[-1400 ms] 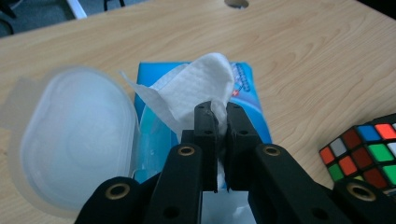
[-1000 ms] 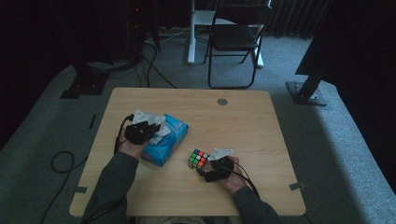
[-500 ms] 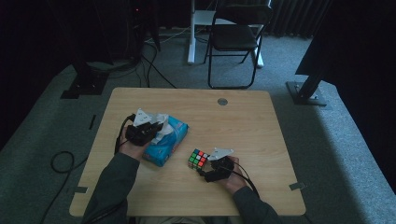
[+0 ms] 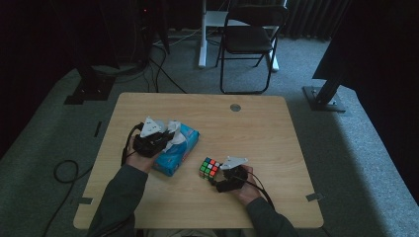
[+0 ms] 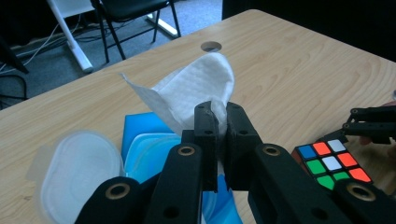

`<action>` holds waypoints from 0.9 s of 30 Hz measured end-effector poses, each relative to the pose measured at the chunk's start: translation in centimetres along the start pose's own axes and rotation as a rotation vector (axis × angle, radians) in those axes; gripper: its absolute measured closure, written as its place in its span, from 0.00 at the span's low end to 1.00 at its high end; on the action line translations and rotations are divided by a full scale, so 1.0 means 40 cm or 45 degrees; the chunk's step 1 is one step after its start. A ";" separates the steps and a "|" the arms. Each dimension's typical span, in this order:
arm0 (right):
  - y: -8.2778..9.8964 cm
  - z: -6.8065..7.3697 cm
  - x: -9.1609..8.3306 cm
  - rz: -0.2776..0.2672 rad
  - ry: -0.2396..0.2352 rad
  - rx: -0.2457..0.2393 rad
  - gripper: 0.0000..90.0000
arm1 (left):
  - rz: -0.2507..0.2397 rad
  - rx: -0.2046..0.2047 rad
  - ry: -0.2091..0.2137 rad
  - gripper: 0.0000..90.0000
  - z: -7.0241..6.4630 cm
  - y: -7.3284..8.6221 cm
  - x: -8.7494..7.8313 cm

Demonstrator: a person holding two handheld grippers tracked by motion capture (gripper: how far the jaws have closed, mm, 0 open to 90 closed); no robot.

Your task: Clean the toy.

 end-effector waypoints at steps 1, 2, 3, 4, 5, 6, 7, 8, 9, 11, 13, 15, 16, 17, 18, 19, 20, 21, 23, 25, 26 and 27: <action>0.000 0.000 0.000 -0.007 -0.002 -0.002 0.22 | 0.000 -0.001 0.004 0.95 -0.003 0.001 0.000; -0.001 0.000 0.000 -0.013 -0.008 -0.006 0.21 | 0.000 0.003 0.006 0.95 -0.005 0.001 -0.001; -0.001 0.001 0.000 -0.014 -0.019 -0.009 0.20 | -0.001 0.003 0.008 0.95 -0.009 0.002 -0.001; -0.001 0.002 0.000 -0.016 -0.011 -0.009 0.20 | 0.000 0.008 0.011 0.95 -0.012 0.003 -0.002; -0.002 0.003 0.001 -0.018 -0.008 -0.015 0.20 | 0.001 0.011 0.013 0.95 -0.015 0.003 -0.002; -0.002 0.003 0.001 -0.018 -0.008 -0.015 0.20 | 0.001 0.011 0.013 0.95 -0.015 0.003 -0.002; -0.003 0.004 0.003 -0.017 -0.005 -0.018 0.19 | -0.002 0.015 0.017 0.95 -0.020 0.005 -0.003; -0.004 0.005 0.003 -0.017 -0.006 -0.016 0.19 | -0.004 0.017 0.020 0.95 -0.023 0.006 -0.004; -0.005 0.005 0.003 -0.018 -0.009 -0.018 0.18 | -0.005 0.018 0.023 0.95 -0.025 0.006 -0.004; -0.007 0.007 0.004 -0.020 -0.008 -0.027 0.17 | -0.005 0.021 0.024 0.95 -0.030 0.008 -0.005; -0.011 0.010 0.004 -0.018 0.000 -0.027 0.15 | -0.002 0.025 0.028 0.95 -0.033 0.009 -0.005; -0.016 0.011 0.004 -0.023 0.000 -0.023 0.14 | -0.001 0.024 0.030 0.95 -0.034 0.010 -0.004; -0.017 0.011 0.003 -0.026 0.008 -0.024 0.14 | -0.001 0.026 0.031 0.95 -0.035 0.010 -0.004; -0.018 0.010 0.003 -0.029 0.006 -0.022 0.14 | -0.001 0.027 0.032 0.95 -0.036 0.011 -0.004; -0.019 0.008 0.002 -0.034 0.013 -0.021 0.14 | -0.003 0.025 0.034 0.95 -0.038 0.011 -0.005; -0.020 0.007 0.001 -0.037 0.010 -0.020 0.15 | -0.003 0.024 0.036 0.95 -0.040 0.011 -0.005; -0.022 0.006 0.001 -0.038 0.005 -0.010 0.15 | -0.004 0.027 0.039 0.95 -0.042 0.010 -0.006; -0.022 0.005 0.001 -0.038 0.011 -0.009 0.16 | -0.004 0.031 0.041 0.95 -0.044 0.010 -0.007; -0.024 0.005 0.002 -0.040 0.008 -0.010 0.17 | -0.008 0.036 0.044 0.95 -0.049 0.009 -0.008; -0.026 0.006 0.003 -0.038 0.011 -0.014 0.18 | -0.012 0.039 0.051 0.95 -0.055 0.008 -0.008; -0.026 0.007 0.004 -0.038 0.013 -0.015 0.20 | -0.012 0.041 0.052 0.95 -0.057 0.008 -0.008; -0.027 0.007 0.005 -0.039 0.013 -0.013 0.21 | -0.012 0.045 0.053 0.95 -0.059 0.008 -0.008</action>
Point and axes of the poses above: each handheld gripper's, and its own axes: x roughly forward along the jaws, y roughly out of its underside, z roughly to its left, the point moved 2 cm from there along x, roughly forward along the jaws, and after that the axes turned 2 degrees about x, right-handed, at the moved point
